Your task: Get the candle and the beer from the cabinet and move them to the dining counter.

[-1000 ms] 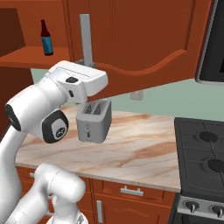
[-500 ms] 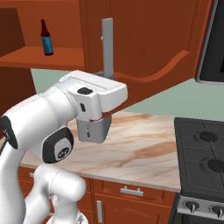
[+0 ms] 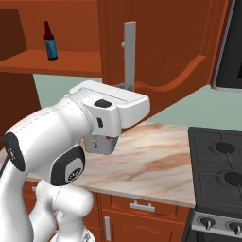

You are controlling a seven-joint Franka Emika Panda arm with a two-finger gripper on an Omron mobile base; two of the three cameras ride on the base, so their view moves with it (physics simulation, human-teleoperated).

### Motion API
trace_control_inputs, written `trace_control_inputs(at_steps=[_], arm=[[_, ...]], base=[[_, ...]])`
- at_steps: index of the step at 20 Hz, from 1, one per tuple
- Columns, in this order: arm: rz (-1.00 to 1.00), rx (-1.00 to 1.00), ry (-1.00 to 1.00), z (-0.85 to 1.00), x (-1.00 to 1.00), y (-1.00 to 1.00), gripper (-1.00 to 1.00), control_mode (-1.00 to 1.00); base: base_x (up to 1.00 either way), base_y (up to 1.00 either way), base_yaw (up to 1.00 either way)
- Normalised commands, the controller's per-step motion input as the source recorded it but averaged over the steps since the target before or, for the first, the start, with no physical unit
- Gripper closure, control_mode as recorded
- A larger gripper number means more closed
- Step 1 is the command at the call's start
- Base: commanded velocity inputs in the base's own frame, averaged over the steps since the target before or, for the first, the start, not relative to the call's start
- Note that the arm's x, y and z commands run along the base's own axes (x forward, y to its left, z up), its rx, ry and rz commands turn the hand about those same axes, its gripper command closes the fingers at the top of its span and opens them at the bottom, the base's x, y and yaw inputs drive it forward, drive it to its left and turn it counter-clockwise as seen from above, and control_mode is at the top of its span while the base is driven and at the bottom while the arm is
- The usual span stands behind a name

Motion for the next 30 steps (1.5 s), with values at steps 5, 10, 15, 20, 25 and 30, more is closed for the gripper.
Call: trace_control_inputs(at_steps=[5,10,15,20,25,30], arm=[[0.00,0.00,0.00,0.00,0.00,0.00,-1.00,-1.00],[0.00,0.00,-0.01,0.00,-0.37,0.00,-1.00,-1.00],[-0.06,0.00,0.01,0.00,-0.73,0.12,-1.00,-1.00],[-0.08,0.00,0.04,0.00,-0.66,0.63,-1.00,-1.00],[-0.07,-0.02,0.01,0.05,-0.04,0.91,-1.00,-1.00],[-0.10,-0.01,0.00,0.15,0.40,0.82,-1.00,-1.00]], base=[[0.00,0.00,0.00],[0.00,0.00,0.00],[0.00,0.00,0.00],[0.00,0.00,0.00],[0.00,0.00,0.00],[0.00,0.00,0.00]])
